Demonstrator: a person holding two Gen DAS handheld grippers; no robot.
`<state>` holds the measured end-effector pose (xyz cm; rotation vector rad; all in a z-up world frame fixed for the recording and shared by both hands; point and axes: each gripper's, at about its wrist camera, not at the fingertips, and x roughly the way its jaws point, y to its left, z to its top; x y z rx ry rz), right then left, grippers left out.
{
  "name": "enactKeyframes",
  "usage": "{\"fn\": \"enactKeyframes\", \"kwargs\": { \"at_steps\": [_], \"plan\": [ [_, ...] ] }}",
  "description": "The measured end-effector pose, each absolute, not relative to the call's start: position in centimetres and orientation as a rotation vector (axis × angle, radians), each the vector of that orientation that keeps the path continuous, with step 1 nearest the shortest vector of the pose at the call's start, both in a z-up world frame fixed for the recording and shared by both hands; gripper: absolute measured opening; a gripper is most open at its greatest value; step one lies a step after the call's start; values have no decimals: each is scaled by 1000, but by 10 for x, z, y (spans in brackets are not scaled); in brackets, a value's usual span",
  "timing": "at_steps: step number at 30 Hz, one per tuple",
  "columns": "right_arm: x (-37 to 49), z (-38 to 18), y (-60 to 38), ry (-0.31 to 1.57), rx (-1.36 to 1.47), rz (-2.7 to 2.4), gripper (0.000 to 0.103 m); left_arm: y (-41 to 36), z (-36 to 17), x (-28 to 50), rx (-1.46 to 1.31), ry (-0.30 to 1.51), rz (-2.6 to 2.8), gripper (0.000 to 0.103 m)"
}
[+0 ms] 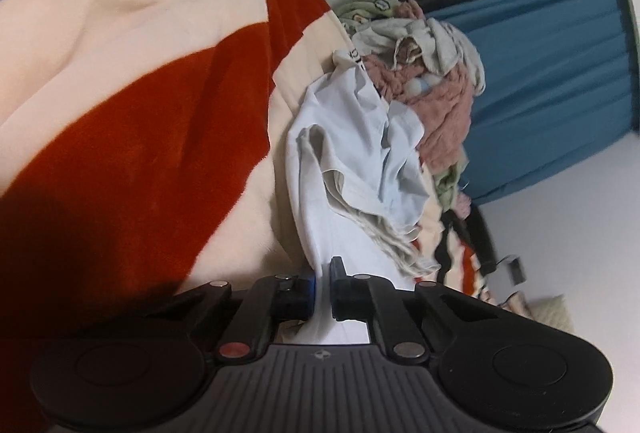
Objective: Fold clothes
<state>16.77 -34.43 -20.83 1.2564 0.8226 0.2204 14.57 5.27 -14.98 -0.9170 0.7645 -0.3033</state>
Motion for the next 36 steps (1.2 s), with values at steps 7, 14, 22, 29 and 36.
{"fn": "enactKeyframes", "kwargs": {
  "at_steps": [7,14,22,29,36],
  "plan": [
    [151,-220,-365,733,1362,46,55,67,-157,141,-1020,773,-280,6],
    [145,-220,-370,718,1305,-58,26,76,-151,132,-1075,756,-300,12],
    [143,-194,-371,656,1206,30,9,47,-128,124,-1016,757,-577,63],
    [140,-174,-373,555,1230,137,8,5,-159,146,-1003,924,-651,80],
    [145,-175,-378,528,1217,109,8,31,-184,162,-1148,906,-491,57]
  ]
}}
